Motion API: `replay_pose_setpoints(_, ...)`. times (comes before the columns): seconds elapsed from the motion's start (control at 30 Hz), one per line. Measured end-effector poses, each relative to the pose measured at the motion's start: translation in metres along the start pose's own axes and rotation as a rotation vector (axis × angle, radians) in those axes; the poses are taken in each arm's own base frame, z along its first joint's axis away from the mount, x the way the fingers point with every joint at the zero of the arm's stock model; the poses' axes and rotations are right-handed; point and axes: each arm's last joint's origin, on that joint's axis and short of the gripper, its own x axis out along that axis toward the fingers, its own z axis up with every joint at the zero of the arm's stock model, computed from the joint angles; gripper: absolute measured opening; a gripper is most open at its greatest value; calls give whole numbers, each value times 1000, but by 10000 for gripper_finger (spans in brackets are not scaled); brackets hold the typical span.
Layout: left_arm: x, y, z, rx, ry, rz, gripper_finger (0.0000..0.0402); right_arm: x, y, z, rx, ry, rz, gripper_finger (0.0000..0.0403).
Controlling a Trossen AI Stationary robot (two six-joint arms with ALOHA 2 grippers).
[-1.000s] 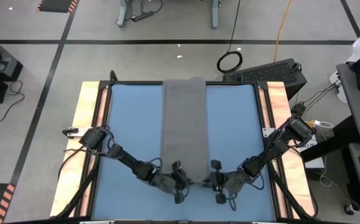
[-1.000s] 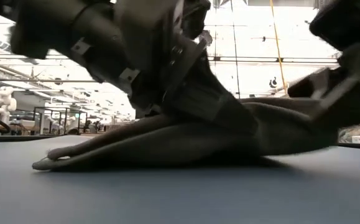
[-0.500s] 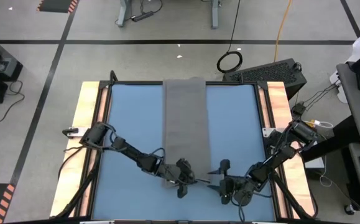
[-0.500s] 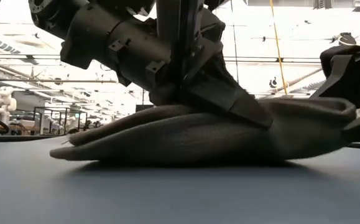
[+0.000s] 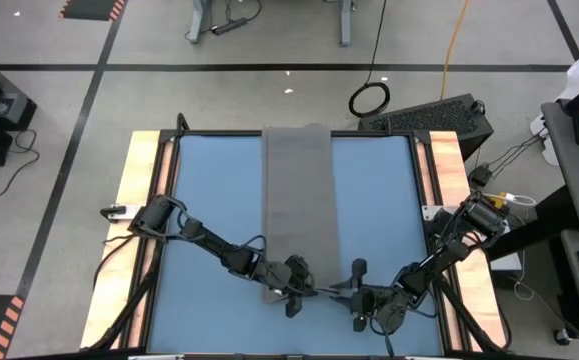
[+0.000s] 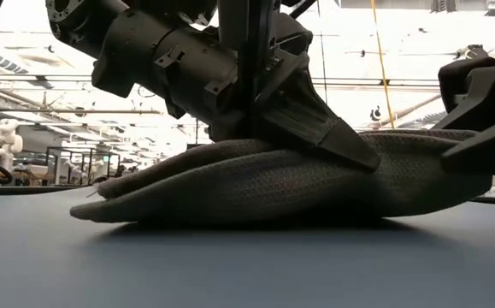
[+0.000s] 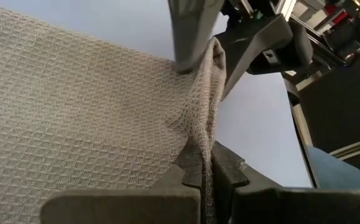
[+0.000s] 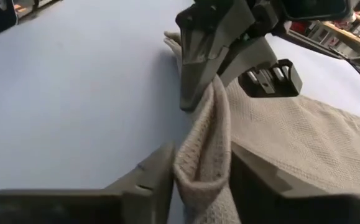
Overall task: Roll towel
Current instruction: Roll the gray towel
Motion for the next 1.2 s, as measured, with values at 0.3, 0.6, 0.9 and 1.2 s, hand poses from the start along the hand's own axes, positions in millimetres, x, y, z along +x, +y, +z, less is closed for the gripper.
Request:
replay_pose_setpoints(0.3,0,0,0,6,2,-1,10,0,0,0,-4,-3,3,9)
replay_pose_setpoints(0.6,-2,-9,-13,78,56,41,87,3,-3,1,65,0,-14,4)
replay_pose_setpoints(0.9,-13,-41,-49,268,143,113,164,14,-15,4,174,-17,-95,2)
replay_pose_setpoints(1.2,-50,-82,-84,498,130,354,169,23,-25,5,235,-11,-139,1)
